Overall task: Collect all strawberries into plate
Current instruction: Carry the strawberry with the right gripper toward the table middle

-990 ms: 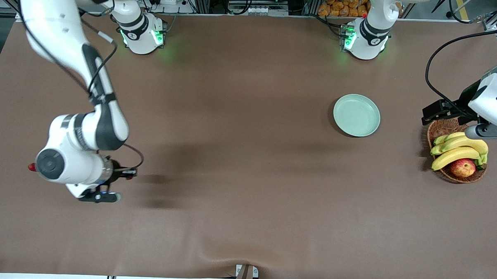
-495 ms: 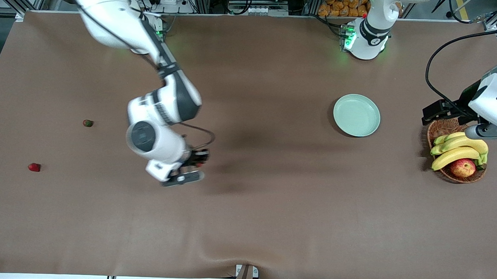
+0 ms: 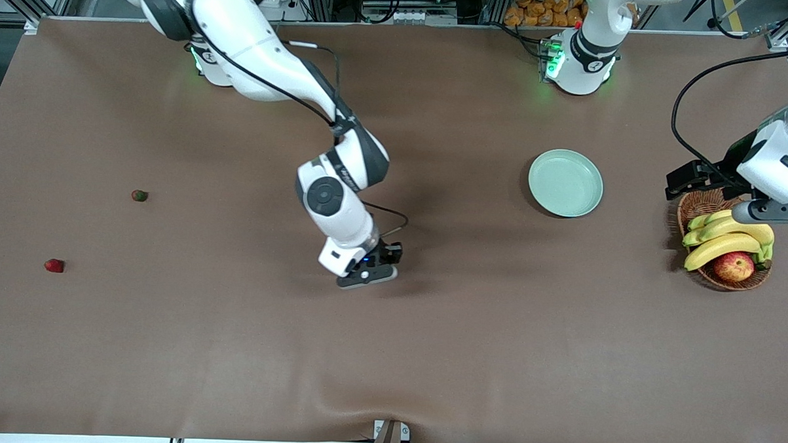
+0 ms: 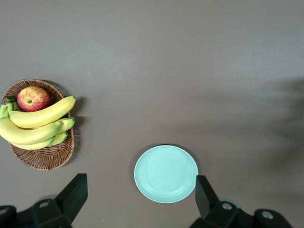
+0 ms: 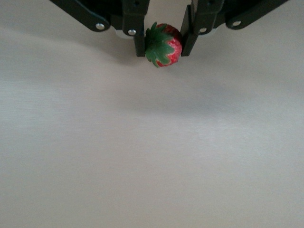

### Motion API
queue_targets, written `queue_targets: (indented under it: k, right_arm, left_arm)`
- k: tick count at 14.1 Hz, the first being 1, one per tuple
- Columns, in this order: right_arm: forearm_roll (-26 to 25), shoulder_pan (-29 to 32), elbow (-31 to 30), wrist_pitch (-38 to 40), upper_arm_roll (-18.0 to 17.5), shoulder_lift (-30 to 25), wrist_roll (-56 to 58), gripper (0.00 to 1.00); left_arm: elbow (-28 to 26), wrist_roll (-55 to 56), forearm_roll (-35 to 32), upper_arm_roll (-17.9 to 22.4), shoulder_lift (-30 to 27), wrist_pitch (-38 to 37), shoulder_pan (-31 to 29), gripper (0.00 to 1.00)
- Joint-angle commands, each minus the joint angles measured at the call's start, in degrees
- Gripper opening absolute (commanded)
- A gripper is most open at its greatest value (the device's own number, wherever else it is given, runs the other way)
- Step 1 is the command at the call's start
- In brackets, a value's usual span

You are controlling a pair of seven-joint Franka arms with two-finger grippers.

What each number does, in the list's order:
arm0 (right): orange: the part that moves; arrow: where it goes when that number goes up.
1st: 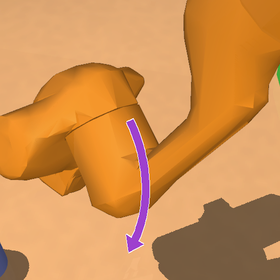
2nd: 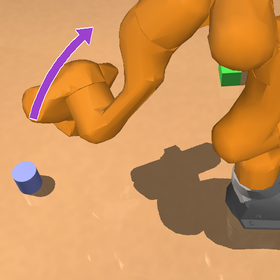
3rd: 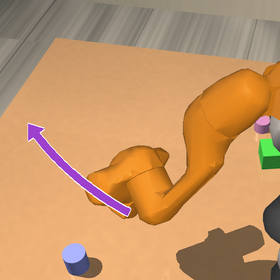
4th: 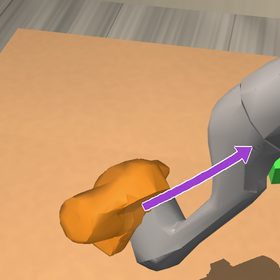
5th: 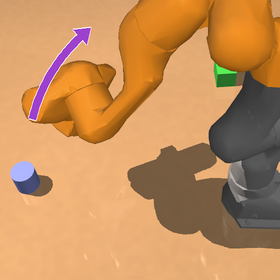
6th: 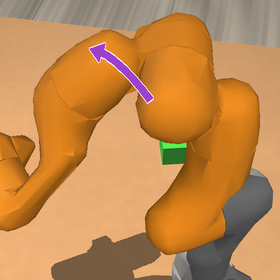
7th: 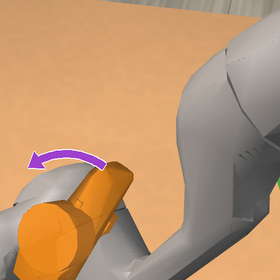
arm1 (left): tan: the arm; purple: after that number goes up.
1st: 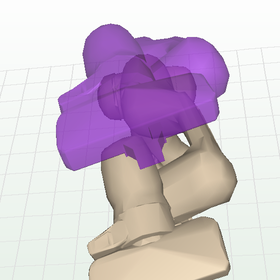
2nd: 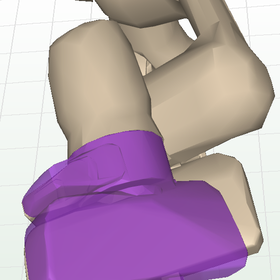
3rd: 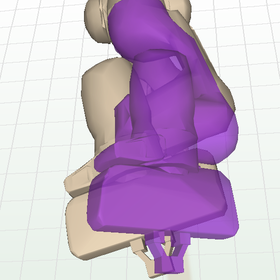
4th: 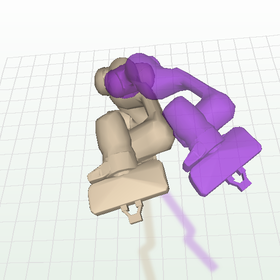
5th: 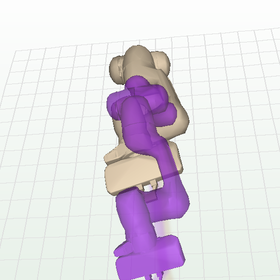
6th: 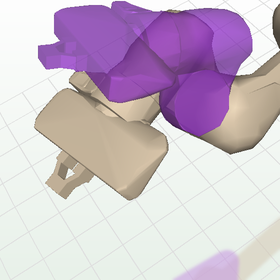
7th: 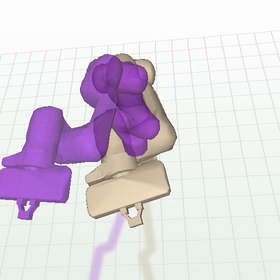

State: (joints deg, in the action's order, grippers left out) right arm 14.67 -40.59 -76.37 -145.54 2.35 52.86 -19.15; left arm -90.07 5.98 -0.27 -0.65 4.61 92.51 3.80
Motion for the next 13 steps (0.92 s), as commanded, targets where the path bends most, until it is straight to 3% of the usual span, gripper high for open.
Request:
queue_targets:
  k: [1,3,4,7,8,13]
  right_arm:
    - [0.8,-3.08,7.19,-3.07,0.11,5.93,-7.11,0.0]
    - [0.89,-3.79,7.46,-3.35,0.11,7.08,-8.1,0.01]
    - [0.8,-4.32,7.46,-3.96,0.11,7.43,-8.19,0.11]
    - [0.8,-3.8,7.46,-4.23,0.11,7.26,-7.92,0.88]
    - [0.54,-3.79,7.29,-4.23,0.2,6.3,-7.92,1.0]
    - [0.45,-1.34,2.73,1.55,0.99,-3.09,-7.83,1.0]
  left_arm:
    - [0.69,-0.35,1.06,0.03,0.31,-0.58,-0.11,1.0]
    - [0.69,0.0,1.06,0.03,0.4,-0.58,0.24,1.0]
    - [0.69,0.0,1.06,0.03,0.58,-0.58,0.33,1.0]
    - [0.69,0.17,1.06,0.03,0.93,-0.58,0.59,1.0]
    - [0.69,0.44,1.06,-0.05,0.93,-0.58,0.68,1.0]
    - [1.04,0.7,1.23,-0.05,1.45,-0.49,1.64,1.0]
